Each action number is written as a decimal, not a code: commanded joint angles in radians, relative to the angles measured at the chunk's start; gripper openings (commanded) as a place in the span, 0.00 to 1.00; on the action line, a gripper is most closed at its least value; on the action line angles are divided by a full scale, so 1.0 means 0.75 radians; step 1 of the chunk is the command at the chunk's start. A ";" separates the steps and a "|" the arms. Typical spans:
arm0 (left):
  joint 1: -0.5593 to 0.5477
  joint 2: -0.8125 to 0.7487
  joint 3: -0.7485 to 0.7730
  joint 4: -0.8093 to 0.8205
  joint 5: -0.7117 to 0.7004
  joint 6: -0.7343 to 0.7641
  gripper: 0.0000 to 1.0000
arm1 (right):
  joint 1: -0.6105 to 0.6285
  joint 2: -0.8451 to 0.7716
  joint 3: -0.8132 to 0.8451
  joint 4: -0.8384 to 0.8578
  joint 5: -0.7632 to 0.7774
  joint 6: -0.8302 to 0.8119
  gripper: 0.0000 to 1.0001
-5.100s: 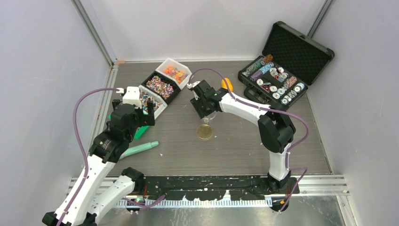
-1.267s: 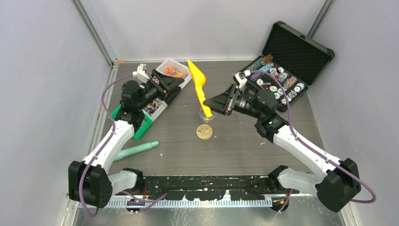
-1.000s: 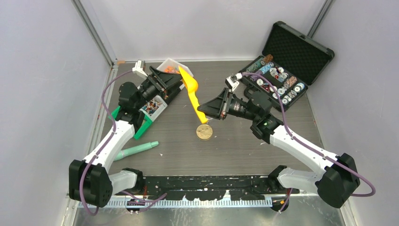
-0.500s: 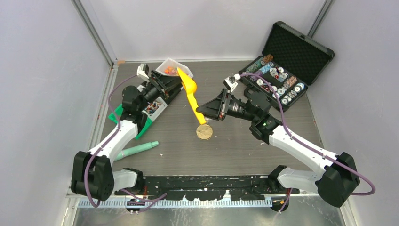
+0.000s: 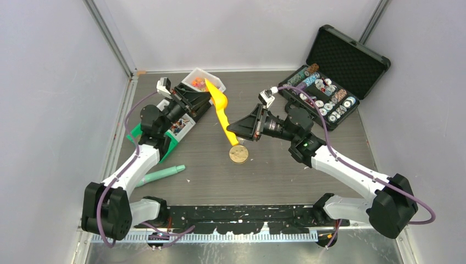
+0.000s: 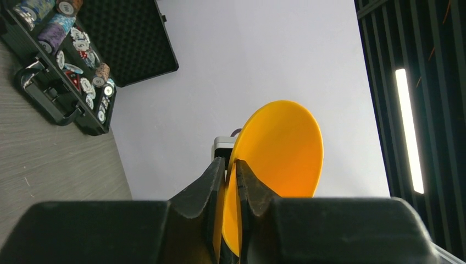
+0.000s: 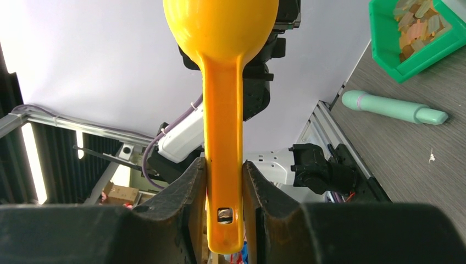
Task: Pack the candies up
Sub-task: Pick up the spatula from the center of the board, then scoop the fake candies from the storage box.
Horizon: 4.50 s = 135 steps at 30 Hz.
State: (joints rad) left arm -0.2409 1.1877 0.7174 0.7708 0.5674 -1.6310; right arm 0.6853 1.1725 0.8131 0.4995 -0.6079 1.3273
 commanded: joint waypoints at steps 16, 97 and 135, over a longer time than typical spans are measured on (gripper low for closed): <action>0.007 -0.108 -0.150 -0.025 -0.125 -0.069 0.00 | 0.001 -0.158 0.133 -0.581 0.281 -0.526 0.57; 0.091 -0.219 0.387 -1.823 -0.634 0.897 1.00 | 0.211 0.177 0.184 -0.112 0.724 -2.265 0.00; 0.376 0.403 0.479 -1.697 -1.037 1.091 0.54 | -0.176 1.203 1.195 -0.314 0.281 -2.320 0.00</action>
State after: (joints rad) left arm 0.0299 1.4712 1.0813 -0.5686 -0.2379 -0.8070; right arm 0.5598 2.0594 1.6394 0.2657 -0.3672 -0.3889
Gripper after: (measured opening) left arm 0.562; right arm 0.338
